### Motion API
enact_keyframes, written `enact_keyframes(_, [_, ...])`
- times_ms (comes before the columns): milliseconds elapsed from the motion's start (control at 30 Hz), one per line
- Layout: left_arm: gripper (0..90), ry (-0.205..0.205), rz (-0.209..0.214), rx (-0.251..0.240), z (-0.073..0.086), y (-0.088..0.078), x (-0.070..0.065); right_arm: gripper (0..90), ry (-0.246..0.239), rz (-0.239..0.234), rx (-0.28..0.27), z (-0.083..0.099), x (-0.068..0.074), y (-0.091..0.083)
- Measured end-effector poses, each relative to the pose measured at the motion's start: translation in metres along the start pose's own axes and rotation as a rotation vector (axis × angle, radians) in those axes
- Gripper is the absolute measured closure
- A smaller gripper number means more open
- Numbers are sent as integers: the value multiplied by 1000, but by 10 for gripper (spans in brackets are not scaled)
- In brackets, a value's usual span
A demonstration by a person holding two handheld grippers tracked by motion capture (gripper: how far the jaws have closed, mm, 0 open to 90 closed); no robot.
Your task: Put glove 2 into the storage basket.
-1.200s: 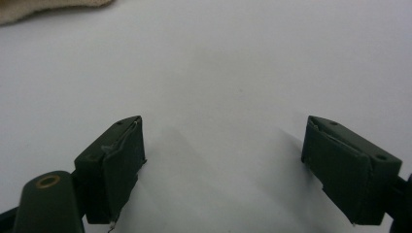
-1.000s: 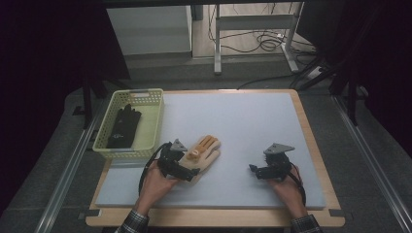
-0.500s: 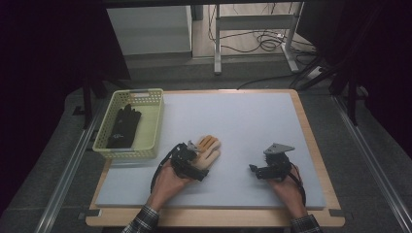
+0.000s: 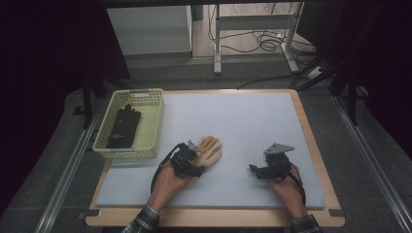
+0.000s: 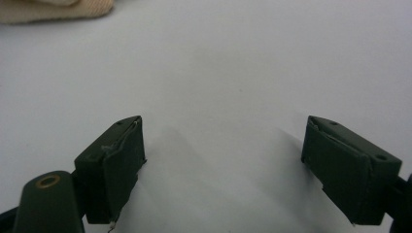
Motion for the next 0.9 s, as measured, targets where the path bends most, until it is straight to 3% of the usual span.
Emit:
enact_keyframes(133, [547,18,16,7,-2,-3,-3,152,-1,1,0,0,0,0])
enact_keyframes(233, [593,9,22,-1,-2,-3,-1,152,0,1,0,0,0,0])
enact_keyframes(367, [607,-5,35,-9,-2,-5,4,152,0,1,0,0,0,0])
enact_keyframes(533, [609,-9,7,-9,-8,-12,11,152,0,1,0,0,0,0])
enact_keyframes(900, [602,-63,-29,-17,-24,-35,41,152,0,1,0,0,0,0])
Point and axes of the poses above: each handheld gripper's, and its own axes: y roughly forward along the jaws, z roughly out of its underside, x roughly to its left, the point moved 1 cm from there along y, roughly forward along the jaws, and after that the axes turned 15 degrees about y, right-handed, at the moved point
